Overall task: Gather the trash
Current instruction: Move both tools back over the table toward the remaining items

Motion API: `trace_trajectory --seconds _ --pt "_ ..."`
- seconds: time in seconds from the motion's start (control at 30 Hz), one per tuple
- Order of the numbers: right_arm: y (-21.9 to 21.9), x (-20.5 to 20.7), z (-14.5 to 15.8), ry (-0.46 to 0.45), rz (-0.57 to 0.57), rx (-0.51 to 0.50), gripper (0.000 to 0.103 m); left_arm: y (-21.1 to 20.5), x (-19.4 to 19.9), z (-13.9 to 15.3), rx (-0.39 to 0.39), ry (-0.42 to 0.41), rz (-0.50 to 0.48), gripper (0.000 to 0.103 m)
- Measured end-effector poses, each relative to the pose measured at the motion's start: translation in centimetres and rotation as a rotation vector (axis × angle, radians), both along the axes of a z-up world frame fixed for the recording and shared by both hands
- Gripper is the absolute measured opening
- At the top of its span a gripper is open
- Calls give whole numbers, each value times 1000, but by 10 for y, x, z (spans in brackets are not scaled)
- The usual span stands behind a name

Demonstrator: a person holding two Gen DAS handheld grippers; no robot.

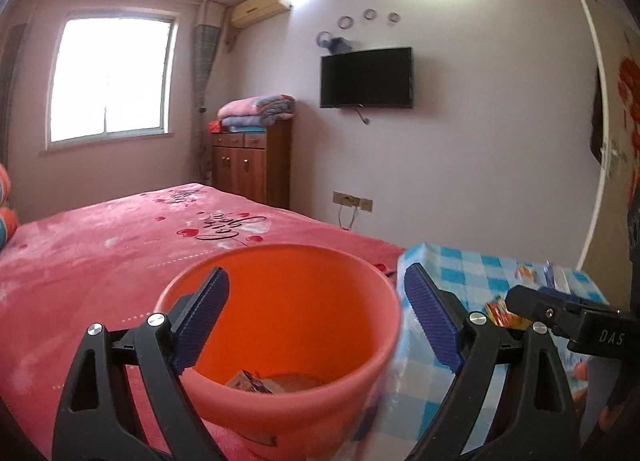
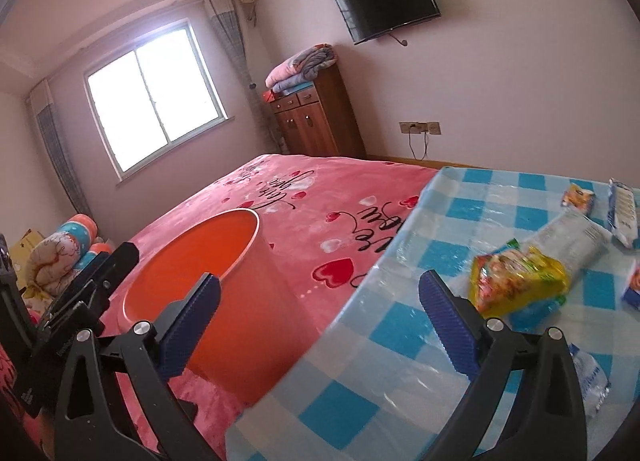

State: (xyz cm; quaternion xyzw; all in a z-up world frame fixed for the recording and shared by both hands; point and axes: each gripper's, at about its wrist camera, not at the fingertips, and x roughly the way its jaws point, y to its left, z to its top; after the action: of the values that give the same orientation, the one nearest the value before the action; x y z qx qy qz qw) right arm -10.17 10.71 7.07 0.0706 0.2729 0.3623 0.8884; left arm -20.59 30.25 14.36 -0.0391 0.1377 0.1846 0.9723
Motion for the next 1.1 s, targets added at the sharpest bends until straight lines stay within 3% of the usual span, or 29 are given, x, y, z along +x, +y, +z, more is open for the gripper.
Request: trace_trajectory --seconds 0.13,0.3,0.6,0.83,1.1 --pt "-12 -11 -3 6 -17 3 98 -19 1 -5 22 23 -56 90" --pt "-24 -20 -13 30 -27 -14 98 -33 1 -15 -17 67 -141 90" --pt "-57 -25 -37 67 -81 -48 98 -61 -7 -29 -11 100 -240 90" --pt "-93 -19 -53 110 -124 -28 98 -78 -3 -39 -14 139 -270 90" --pt "-128 -13 -64 96 -187 -58 98 -103 14 -53 2 197 -291 90"
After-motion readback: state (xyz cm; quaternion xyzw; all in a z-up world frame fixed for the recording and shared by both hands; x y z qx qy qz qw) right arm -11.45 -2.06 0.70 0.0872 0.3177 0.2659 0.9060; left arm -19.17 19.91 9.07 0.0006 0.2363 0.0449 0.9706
